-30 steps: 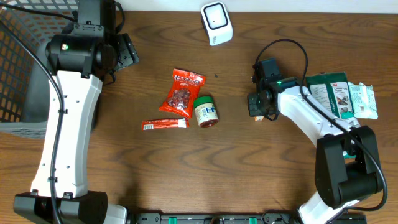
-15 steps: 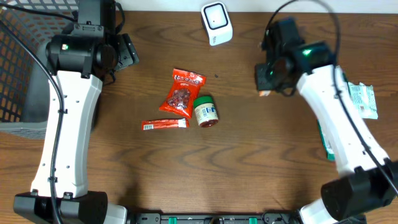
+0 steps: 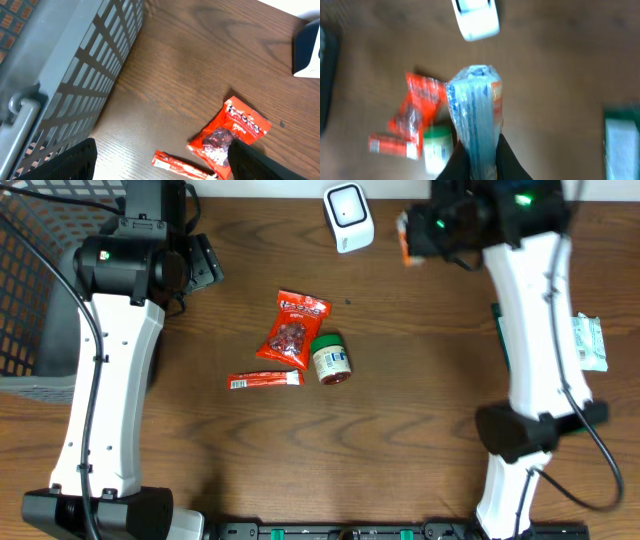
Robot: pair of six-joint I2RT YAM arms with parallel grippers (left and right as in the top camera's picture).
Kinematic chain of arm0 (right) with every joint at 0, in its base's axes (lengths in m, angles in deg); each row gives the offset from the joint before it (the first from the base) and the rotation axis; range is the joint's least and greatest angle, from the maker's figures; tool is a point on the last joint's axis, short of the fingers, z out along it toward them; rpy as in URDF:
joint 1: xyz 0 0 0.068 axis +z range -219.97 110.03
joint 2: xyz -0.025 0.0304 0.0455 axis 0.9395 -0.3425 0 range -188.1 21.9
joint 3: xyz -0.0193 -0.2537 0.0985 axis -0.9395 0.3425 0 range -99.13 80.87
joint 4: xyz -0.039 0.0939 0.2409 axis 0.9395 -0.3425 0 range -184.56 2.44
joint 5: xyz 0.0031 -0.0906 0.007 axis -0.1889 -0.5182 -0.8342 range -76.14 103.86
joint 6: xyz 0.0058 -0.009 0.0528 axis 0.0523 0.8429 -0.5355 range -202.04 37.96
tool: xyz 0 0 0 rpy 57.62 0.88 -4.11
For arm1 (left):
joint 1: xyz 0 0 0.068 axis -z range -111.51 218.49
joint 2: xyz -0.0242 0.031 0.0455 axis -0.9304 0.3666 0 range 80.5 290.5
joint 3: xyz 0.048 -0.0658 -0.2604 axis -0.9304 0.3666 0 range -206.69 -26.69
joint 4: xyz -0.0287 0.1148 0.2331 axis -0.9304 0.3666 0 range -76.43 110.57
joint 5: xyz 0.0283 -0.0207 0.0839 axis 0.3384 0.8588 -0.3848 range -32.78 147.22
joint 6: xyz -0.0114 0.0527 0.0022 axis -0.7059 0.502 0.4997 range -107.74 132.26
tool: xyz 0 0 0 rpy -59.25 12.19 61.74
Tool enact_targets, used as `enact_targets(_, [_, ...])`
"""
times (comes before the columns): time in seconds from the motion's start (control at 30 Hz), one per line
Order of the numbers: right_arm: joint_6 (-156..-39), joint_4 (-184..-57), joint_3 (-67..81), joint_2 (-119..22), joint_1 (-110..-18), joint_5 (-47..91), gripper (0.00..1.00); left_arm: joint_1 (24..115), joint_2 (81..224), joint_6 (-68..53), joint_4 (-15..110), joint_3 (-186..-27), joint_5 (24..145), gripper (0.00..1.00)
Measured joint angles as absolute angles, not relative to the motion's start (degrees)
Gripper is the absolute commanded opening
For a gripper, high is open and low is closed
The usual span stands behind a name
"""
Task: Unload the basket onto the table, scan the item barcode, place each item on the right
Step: 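Carry the Kleenex box up to the white scanner, right gripper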
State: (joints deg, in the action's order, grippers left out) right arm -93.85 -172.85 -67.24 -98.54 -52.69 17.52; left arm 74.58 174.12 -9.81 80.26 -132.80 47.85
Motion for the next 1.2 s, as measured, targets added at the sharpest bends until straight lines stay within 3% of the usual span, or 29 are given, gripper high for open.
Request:
enact_targets(0.3, [-90.84,-150.69,-67.63,-115.92,-49.85,16.49,0.01,74.6,174.12,-9.81,80.24,-132.8,47.85,0.84])
enact_targets(0.67, [-89.37,-133.69,-67.66,-127.04,-49.92,11.79,0.01,74.58,174.12,-9.81,80.24,-132.8,47.85,0.84])
enact_targets(1.2, [-89.2,-127.96,-67.63,-129.99,-49.92,9.76,0.01,74.58,174.12,-9.81,80.24,-132.8,47.85,0.84])
